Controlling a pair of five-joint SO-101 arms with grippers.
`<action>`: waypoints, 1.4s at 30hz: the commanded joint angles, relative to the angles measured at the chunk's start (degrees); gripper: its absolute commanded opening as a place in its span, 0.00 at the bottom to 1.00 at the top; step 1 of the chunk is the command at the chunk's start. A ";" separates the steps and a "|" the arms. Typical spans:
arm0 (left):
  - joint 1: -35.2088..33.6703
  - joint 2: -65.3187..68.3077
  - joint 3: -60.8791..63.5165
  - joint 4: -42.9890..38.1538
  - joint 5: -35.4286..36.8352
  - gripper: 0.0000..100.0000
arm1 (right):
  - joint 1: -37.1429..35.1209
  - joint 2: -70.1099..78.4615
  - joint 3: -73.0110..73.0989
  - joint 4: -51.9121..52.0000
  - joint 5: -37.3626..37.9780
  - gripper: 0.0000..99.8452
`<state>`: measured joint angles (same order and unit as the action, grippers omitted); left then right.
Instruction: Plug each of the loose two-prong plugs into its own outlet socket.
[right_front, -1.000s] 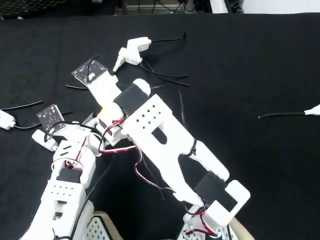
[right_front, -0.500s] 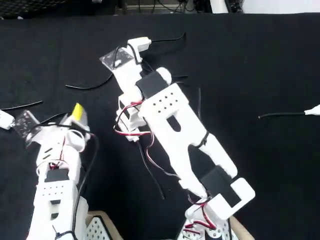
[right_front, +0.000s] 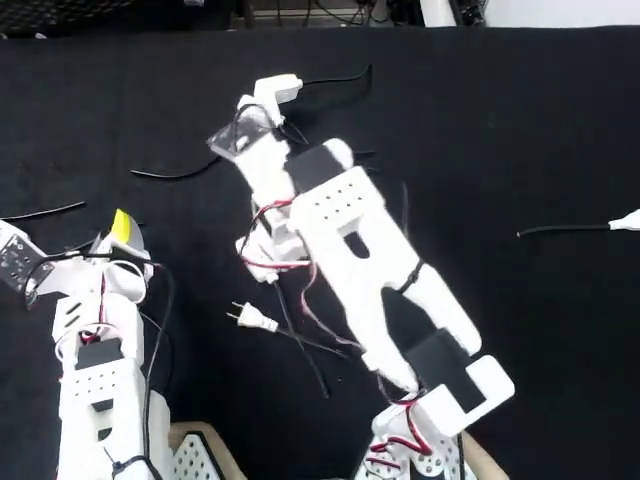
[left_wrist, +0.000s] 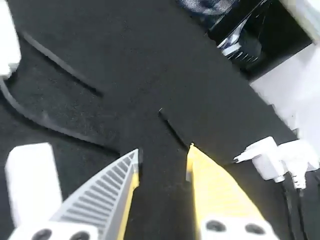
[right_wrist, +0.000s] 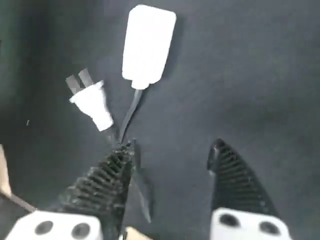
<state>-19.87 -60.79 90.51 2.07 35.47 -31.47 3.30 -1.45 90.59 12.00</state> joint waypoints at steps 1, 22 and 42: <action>0.84 -0.88 -2.42 -3.52 0.70 0.16 | 2.11 -1.98 0.13 -6.24 -3.34 0.23; 0.31 -0.88 -2.33 -3.34 0.70 0.16 | -10.37 20.70 -3.30 -22.33 -15.56 0.23; 0.22 -0.88 -1.98 -3.25 0.70 0.16 | -5.19 28.44 -6.55 -16.26 -10.02 0.03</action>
<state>-19.60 -60.79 90.51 -0.13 35.82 -36.66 31.34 -4.62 69.93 1.36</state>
